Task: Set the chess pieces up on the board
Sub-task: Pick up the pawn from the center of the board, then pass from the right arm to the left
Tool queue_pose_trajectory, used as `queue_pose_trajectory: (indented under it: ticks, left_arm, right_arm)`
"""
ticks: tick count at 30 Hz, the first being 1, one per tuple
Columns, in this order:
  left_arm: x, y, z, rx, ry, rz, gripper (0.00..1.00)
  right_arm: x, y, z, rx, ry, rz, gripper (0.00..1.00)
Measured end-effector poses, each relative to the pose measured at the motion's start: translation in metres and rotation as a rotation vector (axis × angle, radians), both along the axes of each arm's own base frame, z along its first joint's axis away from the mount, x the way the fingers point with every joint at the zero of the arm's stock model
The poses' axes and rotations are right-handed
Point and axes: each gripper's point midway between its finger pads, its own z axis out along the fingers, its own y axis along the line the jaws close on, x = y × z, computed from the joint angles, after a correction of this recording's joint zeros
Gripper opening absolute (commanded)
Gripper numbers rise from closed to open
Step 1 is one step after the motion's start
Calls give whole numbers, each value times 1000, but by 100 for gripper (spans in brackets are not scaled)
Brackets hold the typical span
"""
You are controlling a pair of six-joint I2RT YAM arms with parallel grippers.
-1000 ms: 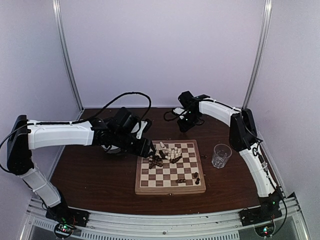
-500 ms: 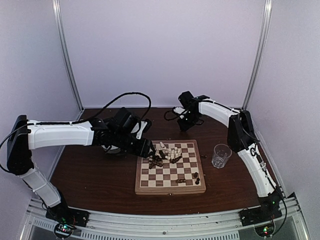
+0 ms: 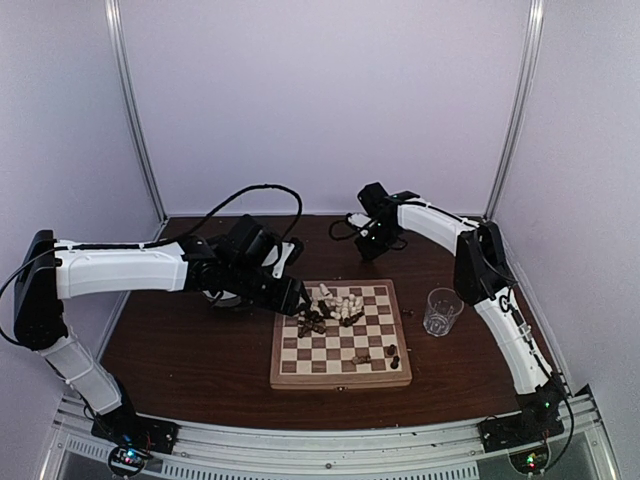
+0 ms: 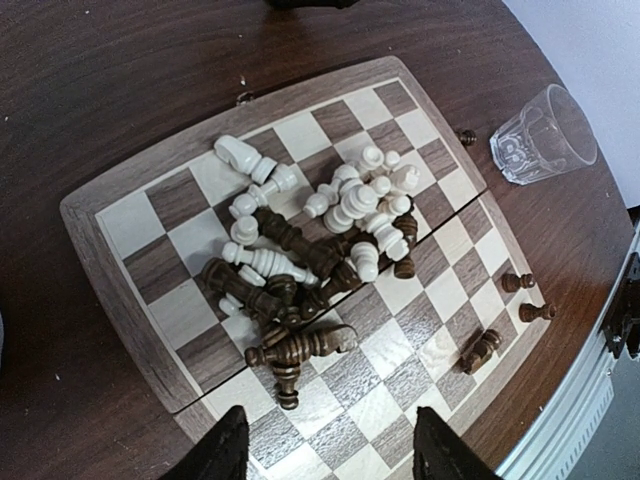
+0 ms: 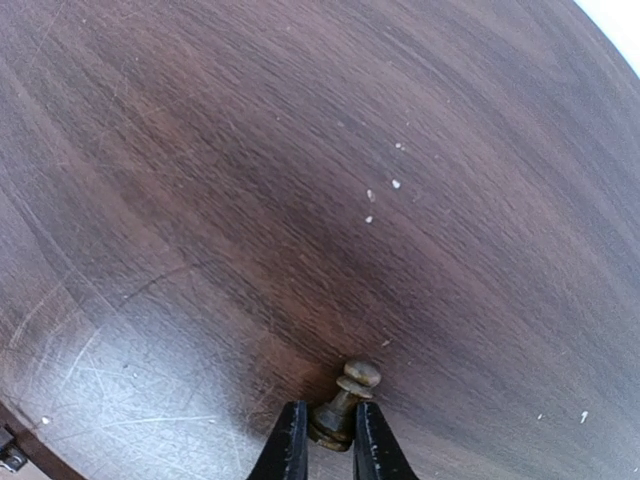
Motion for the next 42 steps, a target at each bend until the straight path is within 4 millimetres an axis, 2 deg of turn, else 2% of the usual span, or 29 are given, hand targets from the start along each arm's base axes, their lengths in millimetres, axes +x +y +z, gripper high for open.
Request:
queue_pose_trajectory:
  ticks: [7,9,12,15,20,23,25,31,35,38,42]
  left_arm:
    - [2,1,1,-3,1,4,57]
    - [5,3,1,-10,8,10,56]
    - [14,7,5,-47,25,27,56]
    - [25,6,14,-118,38,46,55]
    - [28,-14,33,-257,48,-4,53]
    - [26,-27,36,-311,66,-40,53]
    - [24,-34,38,-354,76,-60,53]
    - [15,-56,53,-524,122,-126,51]
    - [13,-73,60,-635,174,-150,50]
    - [14,-82,59,-700,235,-141,49]
    - [16,-90,55,-775,317,-111,47]
  right_arm:
    - [-3,-2,1,12,6,2,5]
    - [-14,-5,3,23,32,12,5]
    - [-47,-11,12,69,99,46,5]
    - [-83,-9,46,164,125,118,6]
    - [-137,5,128,390,81,267,5]
    - [-161,13,153,479,78,340,5]
    - [-175,18,157,530,107,380,5]
    - [-215,25,147,643,240,441,5]
    - [-230,34,162,681,238,501,5]
    - [-244,41,178,698,211,563,5]
    - [-259,45,186,701,196,613,6]
